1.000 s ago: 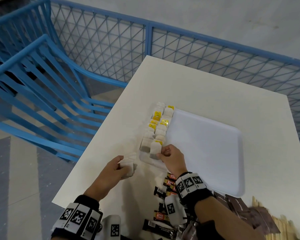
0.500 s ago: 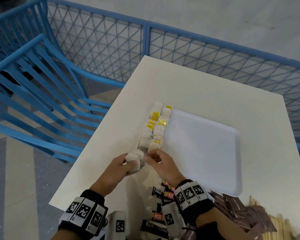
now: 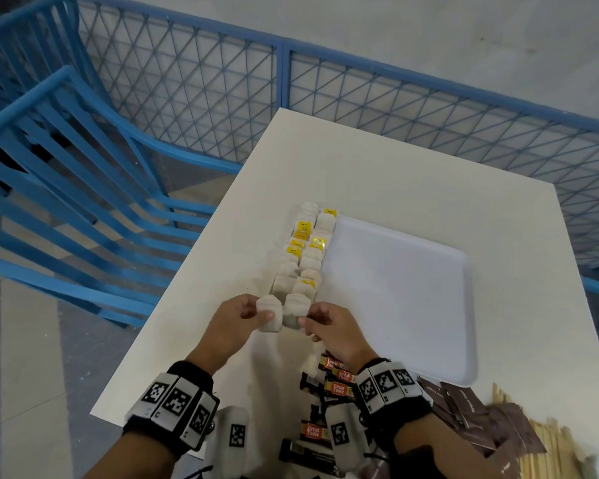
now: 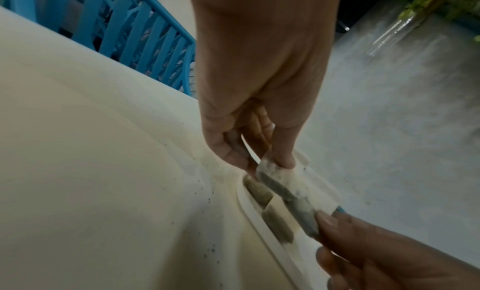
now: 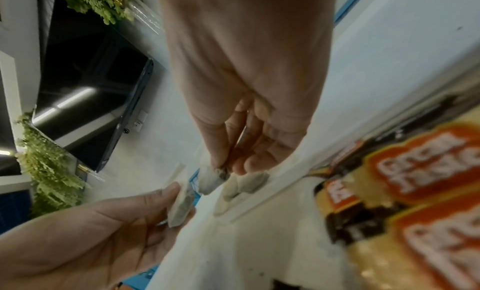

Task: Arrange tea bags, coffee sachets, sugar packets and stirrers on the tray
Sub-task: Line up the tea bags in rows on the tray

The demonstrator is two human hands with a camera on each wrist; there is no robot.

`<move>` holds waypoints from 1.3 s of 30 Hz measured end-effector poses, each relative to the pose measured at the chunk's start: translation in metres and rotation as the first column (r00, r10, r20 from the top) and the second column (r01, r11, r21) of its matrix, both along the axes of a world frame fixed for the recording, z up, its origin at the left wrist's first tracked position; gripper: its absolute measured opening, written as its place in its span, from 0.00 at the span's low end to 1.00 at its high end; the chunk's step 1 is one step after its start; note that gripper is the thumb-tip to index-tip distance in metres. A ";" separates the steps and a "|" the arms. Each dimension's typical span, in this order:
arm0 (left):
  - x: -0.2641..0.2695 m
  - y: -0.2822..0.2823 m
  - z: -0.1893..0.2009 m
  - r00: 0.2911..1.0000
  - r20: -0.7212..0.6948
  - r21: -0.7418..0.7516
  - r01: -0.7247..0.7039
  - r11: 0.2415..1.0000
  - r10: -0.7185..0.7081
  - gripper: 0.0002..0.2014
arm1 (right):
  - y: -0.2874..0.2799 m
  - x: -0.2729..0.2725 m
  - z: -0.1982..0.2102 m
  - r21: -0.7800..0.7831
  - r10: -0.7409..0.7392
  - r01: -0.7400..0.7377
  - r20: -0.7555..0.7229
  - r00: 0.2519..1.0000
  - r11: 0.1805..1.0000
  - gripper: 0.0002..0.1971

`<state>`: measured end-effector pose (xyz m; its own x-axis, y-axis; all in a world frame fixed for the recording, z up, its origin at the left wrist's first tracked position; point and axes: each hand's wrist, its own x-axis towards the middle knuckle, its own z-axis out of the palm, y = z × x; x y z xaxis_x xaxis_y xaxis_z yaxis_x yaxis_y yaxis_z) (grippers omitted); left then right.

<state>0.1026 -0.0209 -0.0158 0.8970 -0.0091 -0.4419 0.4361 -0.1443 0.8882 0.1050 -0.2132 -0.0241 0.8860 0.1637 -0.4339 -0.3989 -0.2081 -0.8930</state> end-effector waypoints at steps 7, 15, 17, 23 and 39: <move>0.025 -0.006 -0.005 0.994 0.069 0.185 0.069 0.980 -0.083 0.06 | -0.009 0.000 -0.012 -0.101 -0.074 0.074 -0.003 0.997 0.992 0.11; 0.045 -0.011 -0.012 0.967 0.109 0.405 0.167 0.899 -0.229 0.07 | 0.004 0.009 -0.012 -0.208 -0.030 0.040 0.052 0.998 0.977 0.14; 0.049 -0.011 -0.011 0.963 0.100 0.434 0.184 0.882 -0.250 0.10 | 0.007 0.009 -0.012 -0.230 -0.033 0.047 0.062 0.998 0.972 0.15; 0.055 -0.013 -0.011 0.943 0.080 0.511 0.240 0.825 -0.324 0.15 | 0.013 0.011 -0.011 -0.297 -0.030 0.057 0.097 0.995 0.953 0.16; -0.020 -0.047 0.011 0.660 0.105 0.569 0.574 0.589 -0.744 0.07 | -0.075 -0.040 0.029 -0.585 0.172 -0.044 0.164 0.971 0.810 0.02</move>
<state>0.0827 -0.0679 -0.0044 0.8011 -0.5335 -0.2712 -0.2263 -0.6896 0.6879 0.0653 -0.2885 0.0045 0.9547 0.0413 -0.2947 -0.1697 -0.7381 -0.6530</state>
